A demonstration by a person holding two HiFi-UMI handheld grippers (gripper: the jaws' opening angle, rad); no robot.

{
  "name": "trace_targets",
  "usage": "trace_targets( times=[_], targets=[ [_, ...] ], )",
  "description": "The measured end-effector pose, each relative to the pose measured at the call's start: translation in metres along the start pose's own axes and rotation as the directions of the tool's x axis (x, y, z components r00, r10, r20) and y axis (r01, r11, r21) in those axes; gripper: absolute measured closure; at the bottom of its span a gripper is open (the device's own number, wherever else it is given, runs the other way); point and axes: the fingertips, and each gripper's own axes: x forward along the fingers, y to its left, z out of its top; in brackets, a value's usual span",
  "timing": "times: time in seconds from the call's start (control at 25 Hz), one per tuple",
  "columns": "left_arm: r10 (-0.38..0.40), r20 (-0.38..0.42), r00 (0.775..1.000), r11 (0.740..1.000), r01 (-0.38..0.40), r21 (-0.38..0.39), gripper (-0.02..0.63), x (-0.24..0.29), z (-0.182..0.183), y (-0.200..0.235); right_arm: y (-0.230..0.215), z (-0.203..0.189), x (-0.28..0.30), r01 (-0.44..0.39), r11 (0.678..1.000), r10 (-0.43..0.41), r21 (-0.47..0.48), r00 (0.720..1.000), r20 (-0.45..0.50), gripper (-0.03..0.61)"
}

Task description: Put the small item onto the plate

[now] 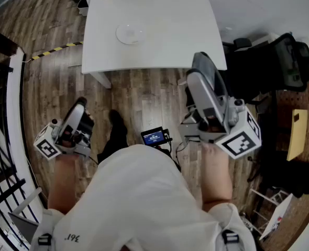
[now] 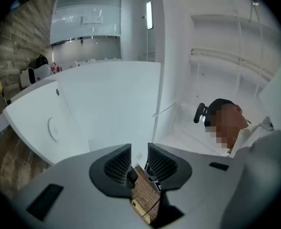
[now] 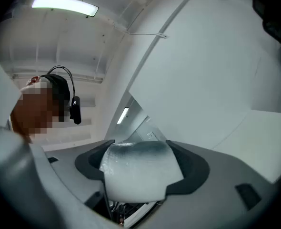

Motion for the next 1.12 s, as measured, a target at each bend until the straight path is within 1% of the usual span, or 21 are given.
trace_targets(
  times=[0.16, 0.2, 0.28, 0.36, 0.44, 0.48, 0.64, 0.8, 0.92, 1.0, 1.12],
  targets=[
    [0.002, 0.026, 1.000, 1.000, -0.002, -0.023, 0.502, -0.004, -0.104, -0.046, 0.017, 0.006, -0.115, 0.006, 1.000, -0.006, 0.000, 1.000, -0.025, 0.253],
    [0.003, 0.034, 0.999, 0.999, -0.001, -0.036, 0.502, -0.003, -0.130, -0.056, 0.017, 0.007, -0.145, 0.018, 1.000, -0.018, 0.001, 0.999, -0.034, 0.253],
    [0.020, 0.041, 0.999, 0.996, -0.017, -0.087, 0.502, 0.001, -0.184, -0.074, 0.015, 0.008, -0.205, 0.066, 0.998, -0.066, 0.004, 0.997, -0.047, 0.253],
    [0.038, 0.012, 0.999, 0.989, -0.035, -0.143, 0.502, 0.005, -0.234, -0.094, 0.016, 0.013, -0.259, 0.126, 0.992, -0.127, -0.008, 0.990, -0.058, 0.253],
    [0.034, -0.053, 0.998, 0.986, -0.042, -0.160, 0.502, 0.011, -0.272, -0.113, 0.022, 0.019, -0.302, 0.171, 0.984, -0.173, -0.045, 0.983, -0.064, 0.253],
    [0.027, -0.080, 0.996, 0.987, -0.039, -0.157, 0.502, 0.015, -0.285, -0.120, 0.024, 0.023, -0.318, 0.183, 0.981, -0.187, -0.061, 0.981, -0.060, 0.253],
    [-0.026, -0.117, 0.993, 0.992, 0.012, -0.125, 0.502, 0.037, -0.315, -0.155, 0.037, 0.033, -0.366, 0.200, 0.976, -0.203, -0.083, 0.979, -0.025, 0.253],
    [-0.058, -0.131, 0.990, 0.994, 0.046, -0.096, 0.502, 0.042, -0.330, -0.182, 0.051, 0.027, -0.389, 0.206, 0.971, -0.211, -0.118, 0.977, -0.031, 0.253],
    [-0.031, -0.112, 0.993, 0.996, 0.022, -0.082, 0.502, 0.026, -0.333, -0.190, 0.062, 0.020, -0.383, 0.174, 0.976, -0.182, -0.128, 0.982, -0.055, 0.253],
    [-0.001, -0.092, 0.996, 0.998, -0.006, -0.070, 0.502, 0.009, -0.329, -0.192, 0.069, 0.008, -0.376, 0.153, 0.981, -0.163, -0.119, 0.983, -0.081, 0.253],
    [0.025, -0.062, 0.998, 0.997, -0.029, -0.072, 0.502, -0.013, -0.323, -0.189, 0.079, -0.008, -0.364, 0.133, 0.982, -0.148, -0.135, 0.982, -0.113, 0.253]
  ],
)
